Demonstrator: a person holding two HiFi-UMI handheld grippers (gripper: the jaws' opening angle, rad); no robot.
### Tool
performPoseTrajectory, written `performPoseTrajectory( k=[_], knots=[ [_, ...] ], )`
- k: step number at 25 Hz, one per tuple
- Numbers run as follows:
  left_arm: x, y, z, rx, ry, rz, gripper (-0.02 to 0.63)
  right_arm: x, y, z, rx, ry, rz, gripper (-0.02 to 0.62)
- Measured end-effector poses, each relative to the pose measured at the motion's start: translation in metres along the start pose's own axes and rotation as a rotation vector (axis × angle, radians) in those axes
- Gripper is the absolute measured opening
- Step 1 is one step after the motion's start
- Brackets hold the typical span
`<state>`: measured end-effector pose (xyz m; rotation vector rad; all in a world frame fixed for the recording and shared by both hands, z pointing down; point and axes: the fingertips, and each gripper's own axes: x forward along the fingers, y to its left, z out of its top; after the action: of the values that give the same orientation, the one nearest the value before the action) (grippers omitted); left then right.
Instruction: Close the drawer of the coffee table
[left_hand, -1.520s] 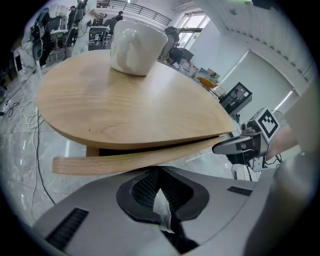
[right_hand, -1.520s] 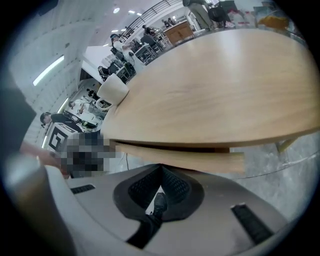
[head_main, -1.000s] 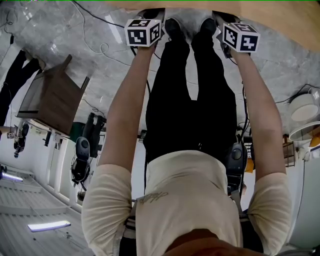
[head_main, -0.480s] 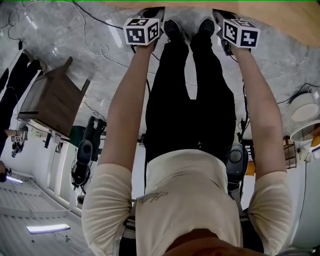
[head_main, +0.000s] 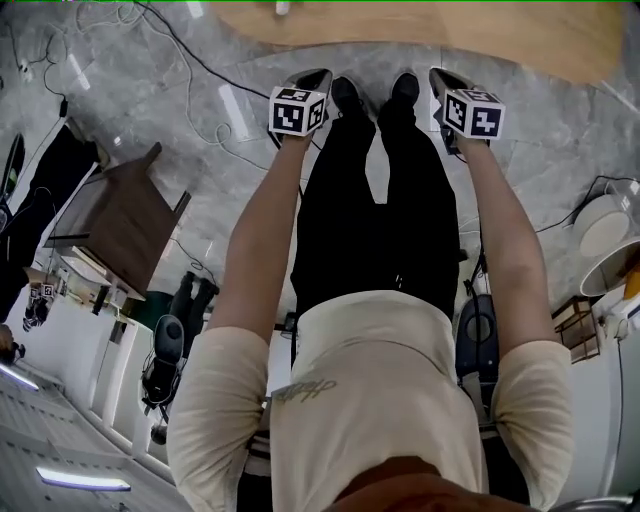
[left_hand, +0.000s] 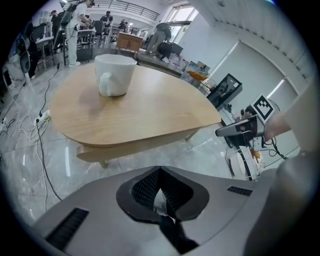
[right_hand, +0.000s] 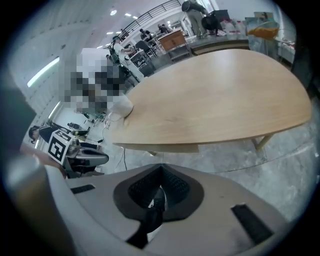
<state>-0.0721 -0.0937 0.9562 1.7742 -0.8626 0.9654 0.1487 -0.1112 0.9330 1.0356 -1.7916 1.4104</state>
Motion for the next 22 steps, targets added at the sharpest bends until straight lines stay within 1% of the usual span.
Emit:
performPoseTrajectory(
  k=[3, 5, 8, 12, 15, 17, 20, 22],
  knots=[
    [-0.030, -0.017, 0.005, 0.066, 0.006, -0.021, 0.005, -0.028, 0.022, 0.008, -0.016, -0.032, 0.008, -0.006],
    [-0.053, -0.031, 0.007, 0.070, -0.005, -0.030, 0.005, -0.051, 0.038, 0.009, -0.032, -0.046, 0.021, -0.006],
    [-0.088, -0.052, 0.024, 0.052, -0.064, -0.040, 0.005, -0.084, 0.060, 0.018, -0.065, -0.075, 0.041, -0.006],
    [-0.135, -0.083, 0.056, 0.069, -0.147, -0.065, 0.005, -0.130, 0.088, 0.043, -0.088, -0.137, 0.058, -0.006],
    [-0.175, -0.108, 0.075, 0.074, -0.213, -0.092, 0.005, -0.164, 0.120, 0.060, -0.107, -0.179, 0.104, -0.006],
    [-0.198, -0.121, 0.090, 0.072, -0.259, -0.108, 0.005, -0.183, 0.141, 0.078, -0.132, -0.221, 0.136, -0.006],
    [-0.234, -0.131, 0.109, 0.104, -0.303, -0.095, 0.005, -0.211, 0.171, 0.103, -0.185, -0.288, 0.156, -0.006],
    [-0.259, -0.138, 0.117, 0.127, -0.324, -0.084, 0.005, -0.233, 0.190, 0.112, -0.207, -0.323, 0.171, -0.006]
  ],
)
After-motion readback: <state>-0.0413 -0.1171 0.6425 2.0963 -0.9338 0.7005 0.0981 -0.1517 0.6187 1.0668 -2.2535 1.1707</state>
